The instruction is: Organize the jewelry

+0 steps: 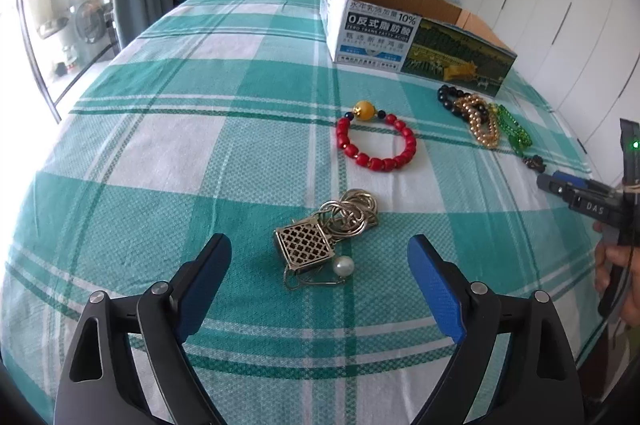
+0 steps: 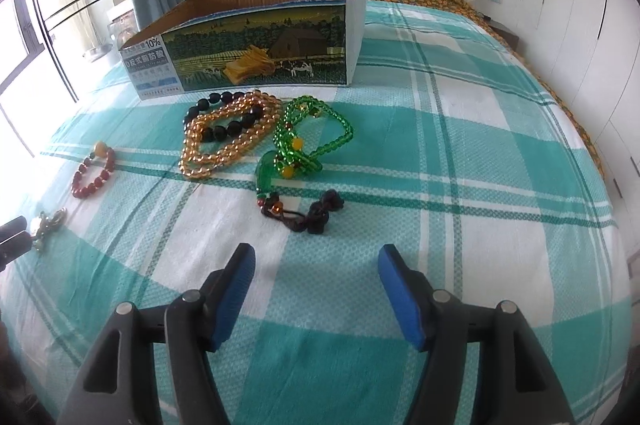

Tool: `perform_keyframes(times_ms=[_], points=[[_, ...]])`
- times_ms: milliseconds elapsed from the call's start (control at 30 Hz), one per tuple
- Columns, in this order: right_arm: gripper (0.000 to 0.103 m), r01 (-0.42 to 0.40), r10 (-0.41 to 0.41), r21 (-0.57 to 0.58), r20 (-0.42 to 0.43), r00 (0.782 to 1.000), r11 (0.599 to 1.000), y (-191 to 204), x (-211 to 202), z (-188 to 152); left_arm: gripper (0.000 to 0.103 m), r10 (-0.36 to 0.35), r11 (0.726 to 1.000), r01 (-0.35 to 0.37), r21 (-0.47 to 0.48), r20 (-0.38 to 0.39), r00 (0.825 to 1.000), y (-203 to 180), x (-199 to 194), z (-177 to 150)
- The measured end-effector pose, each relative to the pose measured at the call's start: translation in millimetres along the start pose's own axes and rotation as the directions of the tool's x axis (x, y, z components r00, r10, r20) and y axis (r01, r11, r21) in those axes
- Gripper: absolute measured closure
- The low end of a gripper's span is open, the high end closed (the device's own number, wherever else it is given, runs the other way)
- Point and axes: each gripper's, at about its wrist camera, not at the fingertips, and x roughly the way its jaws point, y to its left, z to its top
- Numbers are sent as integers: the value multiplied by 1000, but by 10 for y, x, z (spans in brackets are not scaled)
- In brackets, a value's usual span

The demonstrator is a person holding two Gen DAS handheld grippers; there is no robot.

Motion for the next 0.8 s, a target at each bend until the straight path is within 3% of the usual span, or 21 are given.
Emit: perform_keyframes(times_ms=[167,233,267,300,367,467,533,800], points=[[38,-53,53,-20,23,998,998,53,70,86,13,5,999,-5,42,17,1000,-53,62,-17],[52,-55,56,-32,35,998,998,81,67,81,13,-19,998,18,58,10,1000,-75,93,10],[76,-51,52,-31,36,998,998,88,62,81,13,-22,998,21,66,8,1000,-84,109,27],[87,-57,58,-20,35,998,998,73,58,77,13,-25,997,24,70,8,1000,-87,123,47],[89,-73,72,6,36,997,997,38,36,55,24,-42,997,40,67,20,999,-82,130,78],[90,-79,78,24,46,996,997,12,-55,-13,70,-58,994,55,90,24,998,-101,153,116],[90,-86,84,29,58,995,996,1,-156,-68,85,-82,993,79,82,25,996,-100,141,136],[90,-129,126,22,111,986,991,19,-685,-182,88,-120,993,119,17,72,990,-110,-92,130]])
